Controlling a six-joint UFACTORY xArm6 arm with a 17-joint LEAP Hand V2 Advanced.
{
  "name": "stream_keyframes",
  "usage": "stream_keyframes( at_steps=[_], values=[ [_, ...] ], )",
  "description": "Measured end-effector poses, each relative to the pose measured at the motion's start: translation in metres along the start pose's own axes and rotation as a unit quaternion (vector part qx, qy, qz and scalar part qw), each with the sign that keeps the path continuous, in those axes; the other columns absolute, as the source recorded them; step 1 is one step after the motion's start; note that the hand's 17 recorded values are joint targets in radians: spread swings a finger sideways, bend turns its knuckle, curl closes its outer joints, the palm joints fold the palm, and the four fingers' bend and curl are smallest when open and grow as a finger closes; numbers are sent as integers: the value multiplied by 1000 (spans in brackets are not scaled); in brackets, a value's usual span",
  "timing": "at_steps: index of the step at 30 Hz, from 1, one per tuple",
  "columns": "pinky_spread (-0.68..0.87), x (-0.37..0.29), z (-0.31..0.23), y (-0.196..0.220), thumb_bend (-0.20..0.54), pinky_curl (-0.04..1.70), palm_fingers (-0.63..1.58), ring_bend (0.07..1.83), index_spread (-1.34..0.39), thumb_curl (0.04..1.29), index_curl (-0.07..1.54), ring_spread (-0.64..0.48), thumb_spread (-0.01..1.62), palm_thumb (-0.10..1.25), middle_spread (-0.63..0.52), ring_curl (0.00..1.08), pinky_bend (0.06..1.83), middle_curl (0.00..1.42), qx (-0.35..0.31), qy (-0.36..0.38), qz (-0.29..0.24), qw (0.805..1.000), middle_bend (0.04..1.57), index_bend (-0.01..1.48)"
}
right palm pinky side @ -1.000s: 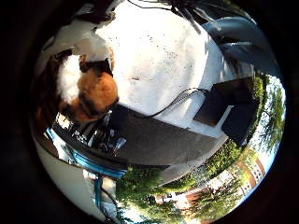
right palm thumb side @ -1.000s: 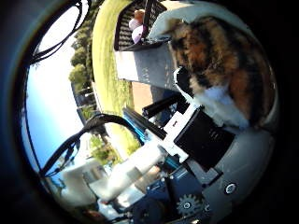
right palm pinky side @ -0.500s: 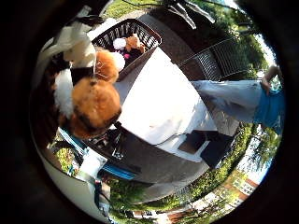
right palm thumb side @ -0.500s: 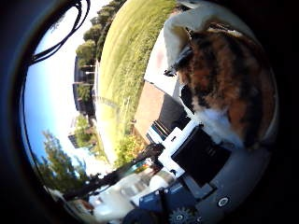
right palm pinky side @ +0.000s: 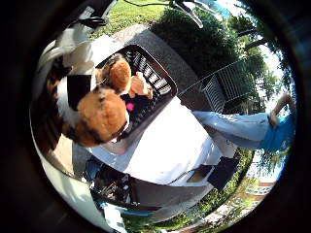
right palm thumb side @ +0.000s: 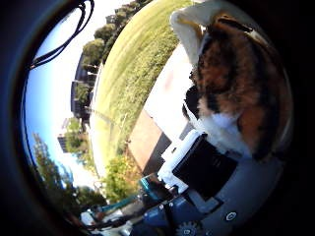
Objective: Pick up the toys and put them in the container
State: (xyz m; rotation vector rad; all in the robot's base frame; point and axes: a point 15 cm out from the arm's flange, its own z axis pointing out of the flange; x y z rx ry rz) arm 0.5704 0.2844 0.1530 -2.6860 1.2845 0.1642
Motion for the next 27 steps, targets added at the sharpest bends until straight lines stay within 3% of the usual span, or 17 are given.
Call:
stream_keyframes(
  at_steps=[2,3,5,10,14,20,27],
  values=[
    [259,-1,19,-13,-39,823,75,1243,-1013,694,1126,94,1111,812,-129,675,1412,798,16,9,-2,1000,799,466],
    [291,1,30,-17,-42,806,-67,1157,-963,683,1099,127,1100,796,-104,639,1366,741,21,12,-2,1000,694,435],
    [333,8,56,-15,-41,740,-207,977,-882,668,1030,170,1089,781,-62,543,1285,651,15,14,-2,1000,555,344],
    [427,16,68,-20,-37,617,-186,714,-690,626,809,253,1065,742,15,385,1165,484,27,21,-20,999,254,110],
    [474,17,57,-24,-29,567,-132,641,-598,603,661,285,1061,749,59,345,1124,418,36,24,-26,999,151,101],
    [512,26,5,-21,-28,525,-83,607,-533,584,530,302,1054,756,80,326,1100,360,46,25,-23,998,137,133],
    [524,28,-116,5,-25,464,-64,545,-489,567,446,304,1053,775,62,308,1006,320,64,20,-13,998,145,175]
  ],
)
